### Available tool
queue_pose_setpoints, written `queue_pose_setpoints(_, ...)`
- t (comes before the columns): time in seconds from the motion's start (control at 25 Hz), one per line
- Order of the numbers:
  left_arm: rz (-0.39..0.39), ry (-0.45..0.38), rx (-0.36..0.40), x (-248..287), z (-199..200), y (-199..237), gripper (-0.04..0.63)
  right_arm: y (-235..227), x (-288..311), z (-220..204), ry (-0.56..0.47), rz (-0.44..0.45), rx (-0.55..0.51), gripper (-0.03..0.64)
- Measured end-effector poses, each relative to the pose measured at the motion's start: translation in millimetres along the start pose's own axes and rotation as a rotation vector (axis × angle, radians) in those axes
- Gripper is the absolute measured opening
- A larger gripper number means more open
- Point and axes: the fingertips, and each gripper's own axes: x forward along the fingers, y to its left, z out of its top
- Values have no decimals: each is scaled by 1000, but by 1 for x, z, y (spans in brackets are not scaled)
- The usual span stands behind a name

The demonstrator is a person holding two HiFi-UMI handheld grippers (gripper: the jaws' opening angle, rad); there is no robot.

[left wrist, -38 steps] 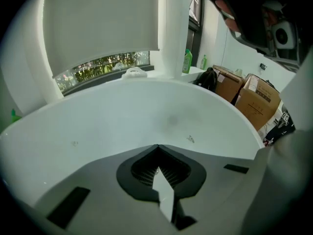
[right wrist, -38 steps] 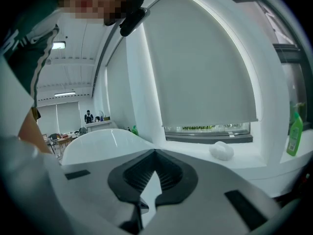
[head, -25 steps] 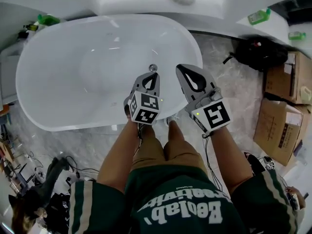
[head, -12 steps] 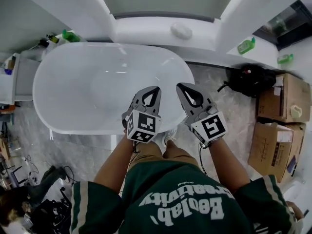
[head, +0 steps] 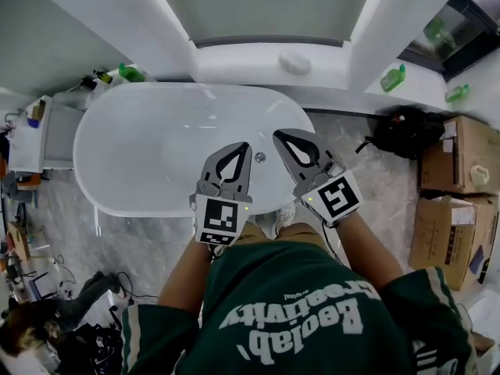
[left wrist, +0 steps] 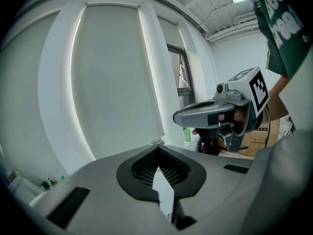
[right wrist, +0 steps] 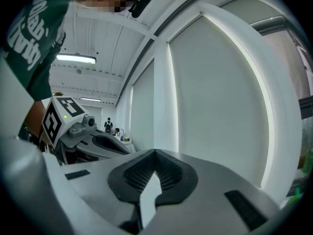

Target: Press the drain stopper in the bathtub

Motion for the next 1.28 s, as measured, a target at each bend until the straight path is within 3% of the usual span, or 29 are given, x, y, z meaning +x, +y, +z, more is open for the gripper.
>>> queue_pose_setpoints(0.44, 45, -143, -13, -39, 59, 6, 6, 10, -9, 52, -90, 6, -30, 11)
queue_pose_setpoints(0.96, 46, -208, -35, -34, 64, -3, 6, 23, -10, 35, 9, 36, -73, 11)
queue_pose_setpoints(1.28, 52, -228, -33, -35, 69, -3, 6, 24, -19, 40, -5, 48, -82, 11)
